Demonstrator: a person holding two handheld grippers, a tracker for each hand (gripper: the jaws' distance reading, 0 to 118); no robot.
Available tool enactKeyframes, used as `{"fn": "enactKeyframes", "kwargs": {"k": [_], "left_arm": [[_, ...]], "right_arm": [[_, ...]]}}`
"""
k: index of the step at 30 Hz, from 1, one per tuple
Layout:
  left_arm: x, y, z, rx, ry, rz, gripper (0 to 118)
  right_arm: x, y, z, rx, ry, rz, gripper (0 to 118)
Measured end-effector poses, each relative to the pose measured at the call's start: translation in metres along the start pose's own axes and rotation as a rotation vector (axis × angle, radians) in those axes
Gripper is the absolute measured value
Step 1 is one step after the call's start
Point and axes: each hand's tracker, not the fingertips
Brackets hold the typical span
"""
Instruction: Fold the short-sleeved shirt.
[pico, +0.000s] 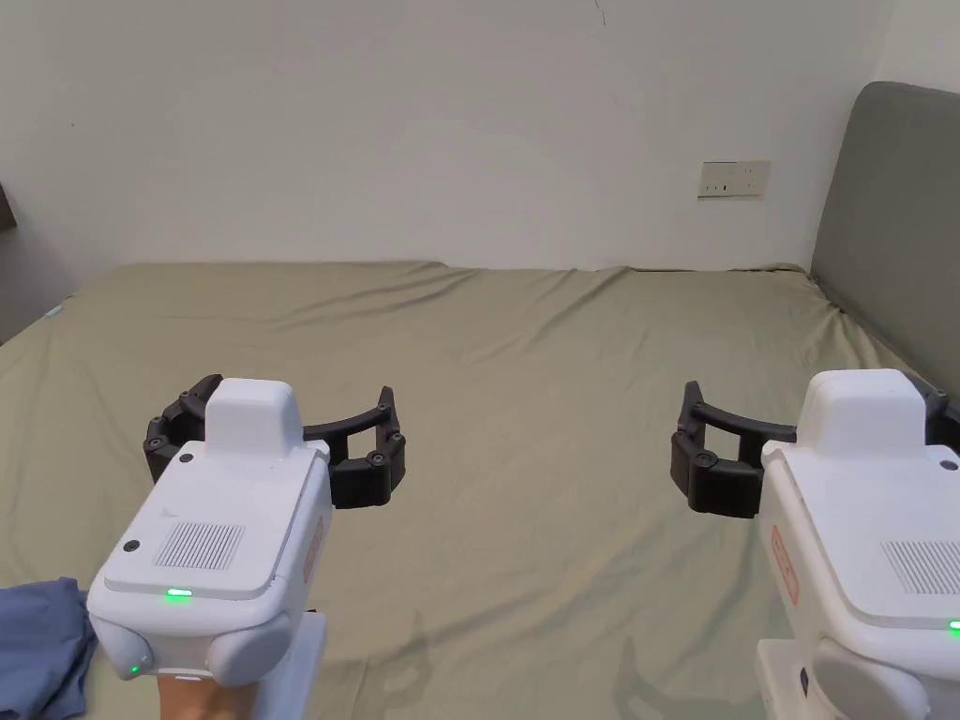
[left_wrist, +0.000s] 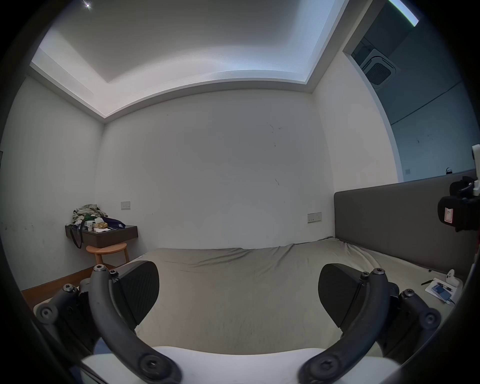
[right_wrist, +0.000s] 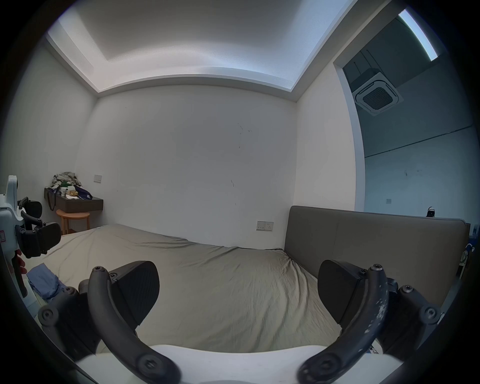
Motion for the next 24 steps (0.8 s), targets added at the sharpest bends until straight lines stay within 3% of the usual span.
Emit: {"fn": "enactKeyframes", "kwargs": {"k": [24], "left_arm": [[-0.0006, 0.0000, 0.0013, 0.010, 0.001, -0.011, 118]], "right_arm": [[-0.0034, 0.0038, 0.0025, 0.001, 0.004, 0.005, 118]]}}
